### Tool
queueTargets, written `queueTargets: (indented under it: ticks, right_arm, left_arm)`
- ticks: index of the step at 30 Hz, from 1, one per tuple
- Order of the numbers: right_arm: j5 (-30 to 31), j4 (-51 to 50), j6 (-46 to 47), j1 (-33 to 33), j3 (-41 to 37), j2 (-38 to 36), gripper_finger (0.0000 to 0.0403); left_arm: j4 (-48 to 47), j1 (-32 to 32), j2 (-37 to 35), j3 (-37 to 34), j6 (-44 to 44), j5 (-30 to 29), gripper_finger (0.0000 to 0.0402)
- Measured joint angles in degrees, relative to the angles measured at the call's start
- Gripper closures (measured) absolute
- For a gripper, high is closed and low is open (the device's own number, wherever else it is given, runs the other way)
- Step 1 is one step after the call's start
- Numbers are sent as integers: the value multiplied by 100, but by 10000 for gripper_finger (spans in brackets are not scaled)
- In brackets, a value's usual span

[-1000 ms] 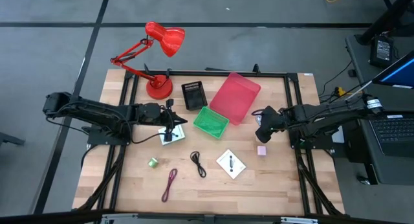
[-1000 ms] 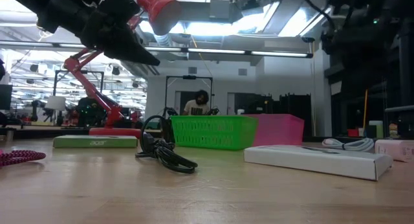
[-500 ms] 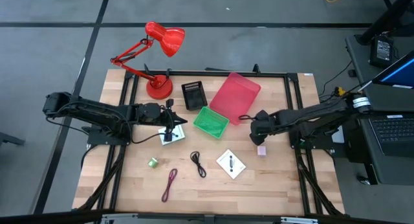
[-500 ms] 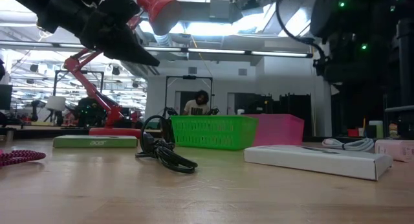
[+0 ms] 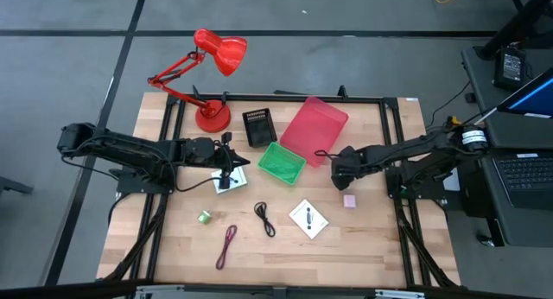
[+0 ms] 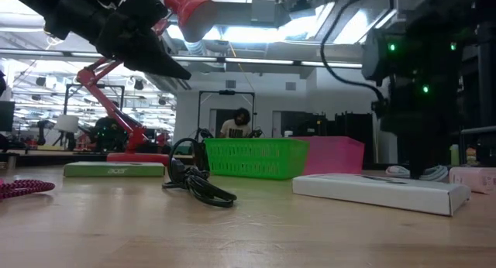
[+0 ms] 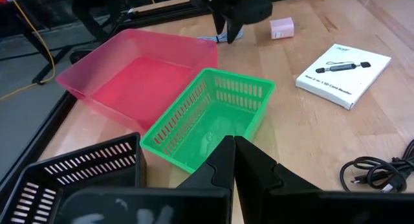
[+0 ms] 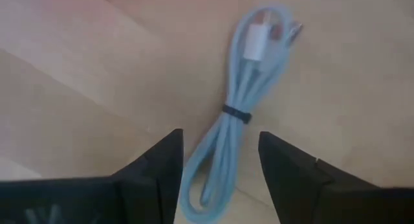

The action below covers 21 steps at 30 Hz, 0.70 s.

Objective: Pick and place items into bin
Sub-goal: Put the gray charger cable into the green bin

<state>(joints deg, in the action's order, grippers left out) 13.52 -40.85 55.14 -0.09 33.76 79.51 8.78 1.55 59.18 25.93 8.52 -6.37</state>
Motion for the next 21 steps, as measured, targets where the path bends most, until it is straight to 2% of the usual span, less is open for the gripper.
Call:
queueTargets:
  ticks: [4,9,16,21]
  right_arm:
    - [-85,666,-121,-120,-401,-75,222]
    - [-77,601,-123,-161,-450,-123,241]
    - [-142,558,-382,-169,-290,-138,302]
    - [-128,596,-667,-169,-229,-138,368]
  left_arm:
    - [-2,-1,0,0,-3,0,398]
    - [-2,1,0,0,-31,-2,398]
    - [-2,1,0,-2,-46,-2,398]
    - [-2,1,0,-4,-46,-2,398]
